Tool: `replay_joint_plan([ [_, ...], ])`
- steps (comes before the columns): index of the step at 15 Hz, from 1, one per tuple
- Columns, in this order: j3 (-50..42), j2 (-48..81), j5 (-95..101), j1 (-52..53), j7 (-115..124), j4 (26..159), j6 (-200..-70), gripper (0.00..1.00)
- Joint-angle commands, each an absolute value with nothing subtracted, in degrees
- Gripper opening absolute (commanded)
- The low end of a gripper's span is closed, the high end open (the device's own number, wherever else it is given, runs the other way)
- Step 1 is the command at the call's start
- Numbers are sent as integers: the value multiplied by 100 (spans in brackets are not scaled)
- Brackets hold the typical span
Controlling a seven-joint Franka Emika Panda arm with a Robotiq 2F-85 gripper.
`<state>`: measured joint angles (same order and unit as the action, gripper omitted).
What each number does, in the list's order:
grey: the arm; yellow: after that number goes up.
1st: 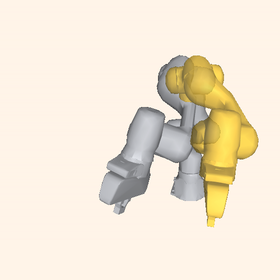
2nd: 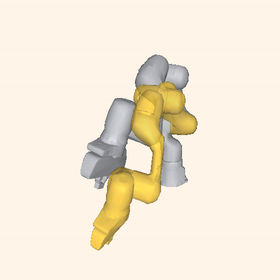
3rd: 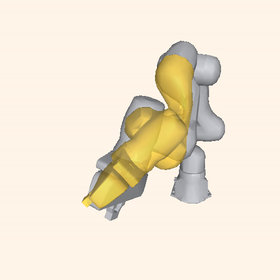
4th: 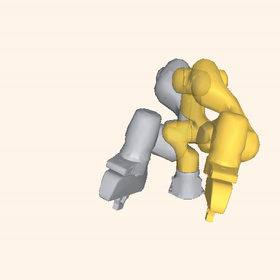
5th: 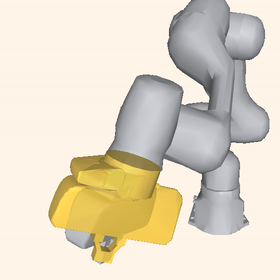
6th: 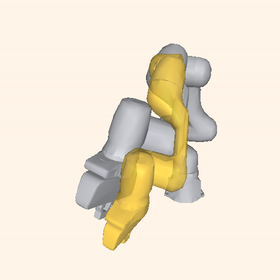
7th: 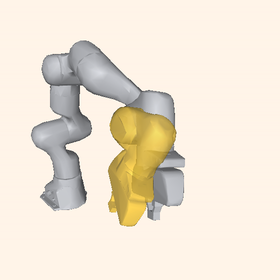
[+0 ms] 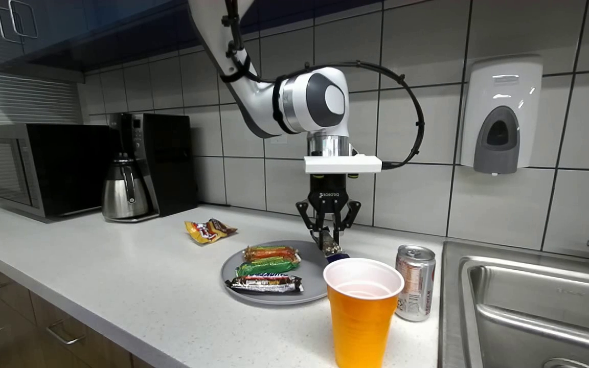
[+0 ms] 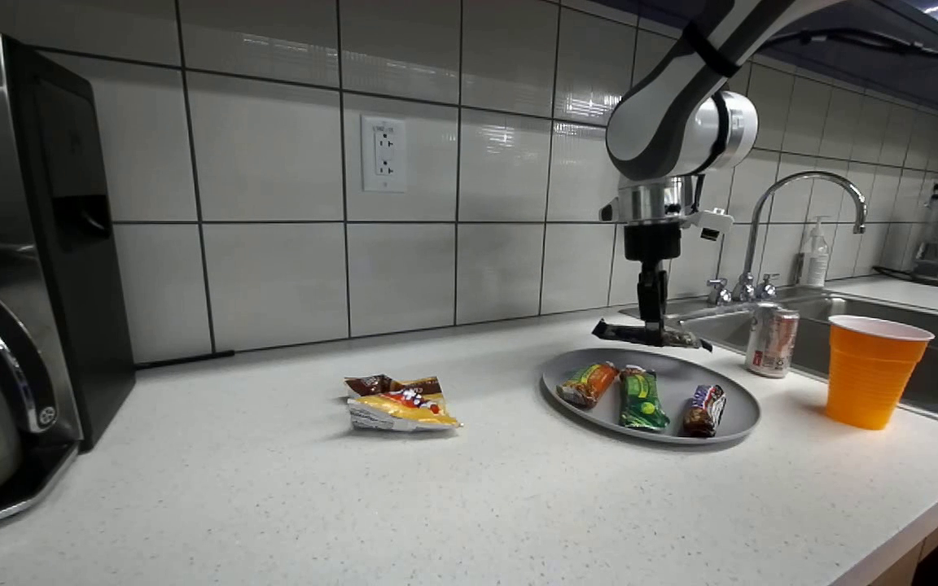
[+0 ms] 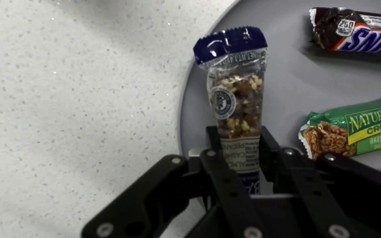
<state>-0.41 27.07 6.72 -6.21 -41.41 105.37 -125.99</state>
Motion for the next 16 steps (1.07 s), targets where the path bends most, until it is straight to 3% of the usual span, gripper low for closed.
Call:
replay_joint_plan([
  [1, 9, 2522, 641, -644, -3850, 10737, -12586, 8],
  [16, 75, 2701, 635, -638, -3585, 10806, -12563, 8],
])
